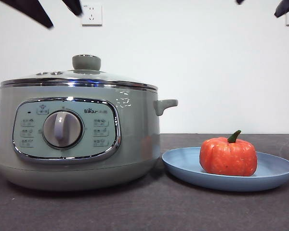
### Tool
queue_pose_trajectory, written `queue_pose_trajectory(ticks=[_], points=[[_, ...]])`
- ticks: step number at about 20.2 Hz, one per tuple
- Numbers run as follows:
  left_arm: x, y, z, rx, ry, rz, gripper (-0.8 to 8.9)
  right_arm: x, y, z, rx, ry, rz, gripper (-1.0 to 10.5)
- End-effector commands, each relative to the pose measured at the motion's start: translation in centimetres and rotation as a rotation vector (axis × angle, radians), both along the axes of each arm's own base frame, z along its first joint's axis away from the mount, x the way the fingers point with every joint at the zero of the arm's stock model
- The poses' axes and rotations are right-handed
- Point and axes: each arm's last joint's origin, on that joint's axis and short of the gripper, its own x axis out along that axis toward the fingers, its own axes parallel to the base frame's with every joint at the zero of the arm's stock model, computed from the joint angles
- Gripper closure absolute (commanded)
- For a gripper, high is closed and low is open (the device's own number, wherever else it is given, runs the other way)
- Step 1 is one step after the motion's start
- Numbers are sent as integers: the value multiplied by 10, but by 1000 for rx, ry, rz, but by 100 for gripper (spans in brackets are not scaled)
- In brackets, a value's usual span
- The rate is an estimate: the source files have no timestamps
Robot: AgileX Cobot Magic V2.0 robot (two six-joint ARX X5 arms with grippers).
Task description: Take the pumpkin out from the steamer,put the pumpkin in the blue plate,close the lid
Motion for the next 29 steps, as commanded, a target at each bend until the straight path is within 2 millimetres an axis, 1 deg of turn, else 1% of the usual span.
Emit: queue_pose_trajectory(ticks=[1, 4, 6, 8, 11, 13, 15, 17, 23, 29], points=[[-19, 9, 14, -16, -57, -11, 822, -5, -2, 2, 4, -26, 6, 951], [-40, 23, 23, -37, -146, 28, 822, -15, -7, 2, 54, -134, 11, 963], [-56, 33, 18, -43, -226, 77, 822, -26, -12, -9, 95, -225, 13, 963], [-71, 42, 3, -83, -288, 85, 821, -35, -16, -26, 125, -287, 11, 963], [-88, 51, -27, -122, -362, 94, 822, -45, -21, -53, 172, -344, 3, 963], [-96, 56, -48, -124, -399, 124, 821, -50, -23, -61, 195, -377, 1, 963], [-98, 58, -61, -125, -409, 133, 822, -50, -24, -62, 194, -378, 0, 962], [-99, 58, -67, -118, -390, 134, 821, -49, -23, -62, 197, -371, -5, 962], [-100, 59, -77, -58, -293, 124, 815, -49, -24, -67, 181, -322, -8, 962], [-101, 59, -81, -34, -257, 125, 815, -51, -24, -72, 159, -277, -9, 962]])
